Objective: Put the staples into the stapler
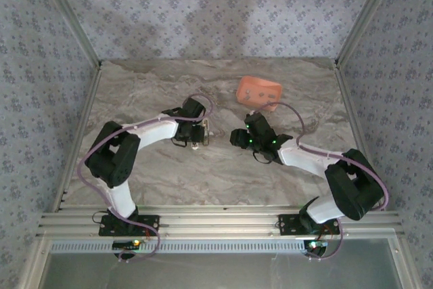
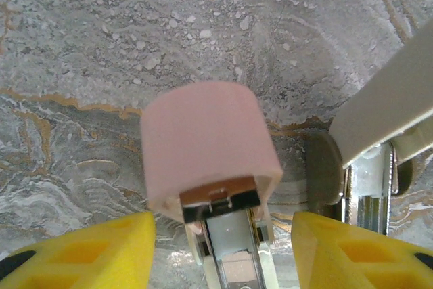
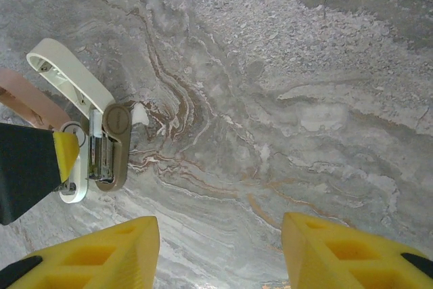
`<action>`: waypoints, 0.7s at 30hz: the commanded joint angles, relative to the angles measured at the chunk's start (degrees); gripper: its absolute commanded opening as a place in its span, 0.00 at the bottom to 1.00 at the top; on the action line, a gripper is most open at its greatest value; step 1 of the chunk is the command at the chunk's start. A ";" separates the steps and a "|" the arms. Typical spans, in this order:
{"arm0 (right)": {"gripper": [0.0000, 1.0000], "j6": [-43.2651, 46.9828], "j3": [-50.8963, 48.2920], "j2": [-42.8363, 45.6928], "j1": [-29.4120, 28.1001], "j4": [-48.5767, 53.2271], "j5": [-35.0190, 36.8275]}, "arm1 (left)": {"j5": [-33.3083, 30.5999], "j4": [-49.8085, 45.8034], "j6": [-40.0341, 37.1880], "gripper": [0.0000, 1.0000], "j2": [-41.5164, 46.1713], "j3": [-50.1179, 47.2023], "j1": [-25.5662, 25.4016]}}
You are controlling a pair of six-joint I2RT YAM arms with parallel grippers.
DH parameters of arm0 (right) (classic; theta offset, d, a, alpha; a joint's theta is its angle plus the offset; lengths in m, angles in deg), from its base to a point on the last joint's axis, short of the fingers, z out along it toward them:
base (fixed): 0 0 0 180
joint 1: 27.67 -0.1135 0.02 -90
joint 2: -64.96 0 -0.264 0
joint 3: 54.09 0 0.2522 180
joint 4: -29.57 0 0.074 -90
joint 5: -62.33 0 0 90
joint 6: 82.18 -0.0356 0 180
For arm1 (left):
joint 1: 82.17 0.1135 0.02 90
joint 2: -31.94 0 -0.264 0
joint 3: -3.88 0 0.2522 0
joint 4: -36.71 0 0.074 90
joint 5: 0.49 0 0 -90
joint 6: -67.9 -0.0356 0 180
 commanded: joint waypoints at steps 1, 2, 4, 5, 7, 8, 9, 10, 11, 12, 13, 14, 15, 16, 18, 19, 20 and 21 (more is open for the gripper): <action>0.51 -0.16 -1.00 1.71 0.41 -0.35 -0.35 | -0.75 -1.68 -0.64 0.55 -1.32 2.13 -0.52; 0.51 -0.16 -1.11 1.81 0.38 -0.39 -0.28 | -0.73 -1.85 -0.65 0.54 -1.67 2.51 -0.58; 0.51 -0.24 -1.26 1.82 0.36 -0.39 -0.30 | -0.82 -2.07 -0.74 0.54 -2.33 3.04 -0.64; 0.51 -0.25 -1.32 1.90 0.45 -0.32 -0.32 | -0.90 -2.34 -0.87 0.54 -2.76 3.39 -0.71; 0.51 -0.27 -1.43 2.07 0.48 -0.32 -0.31 | -1.19 -2.95 -1.00 0.52 -3.53 3.95 -0.72; 0.51 -0.27 -1.38 2.12 0.51 -0.35 -0.23 | -1.46 -3.27 -1.10 0.51 -3.90 4.15 -0.69; 0.51 -0.30 -1.39 2.18 0.52 -0.39 -0.17 | -1.68 -3.44 -1.17 0.50 -4.23 4.31 -0.76; 0.51 -0.16 -1.38 2.19 0.58 -0.34 -0.19 | -1.87 -3.70 -1.26 0.49 -4.52 4.48 -0.73; 0.51 -0.12 -1.41 2.30 0.56 -0.28 -0.21 | -2.02 -4.05 -1.35 0.47 -4.76 4.66 -0.73; 0.51 -0.07 -1.39 2.35 0.60 -0.18 -0.14 | -2.28 -4.37 -1.35 0.46 -5.03 4.85 -0.81; 0.51 -0.02 -1.42 2.48 0.62 -0.15 -0.14 | -2.54 -4.71 -1.43 0.45 -5.12 4.99 -0.80; 0.51 0.01 -1.43 2.49 0.61 -0.11 -0.09 | -2.86 -5.06 -1.44 0.44 -5.25 5.03 -0.75; 0.51 0.01 -1.52 2.52 0.62 -0.07 -0.06 | -3.13 -5.21 -1.44 0.42 -5.17 5.03 -0.74; 0.51 -0.03 -1.49 2.52 0.63 -0.11 -0.04 | -3.41 -5.38 -1.48 0.41 -5.10 4.99 -0.79; 0.51 -0.07 -1.56 2.53 0.65 -0.14 -0.04 | -3.62 -5.63 -1.61 0.39 -4.91 4.94 -0.72; 0.51 -0.13 -1.59 2.58 0.61 -0.24 -0.06 | -3.71 -5.80 -1.62 0.38 -4.80 4.94 -0.78; 0.51 -0.19 -1.61 2.59 0.64 -0.33 -0.13 | -3.84 -5.98 -1.62 0.38 -4.68 4.90 -0.81; 0.51 -0.17 -1.59 2.54 0.62 -0.34 -0.14 | -4.00 -5.95 -1.51 0.37 -4.49 4.81 -0.79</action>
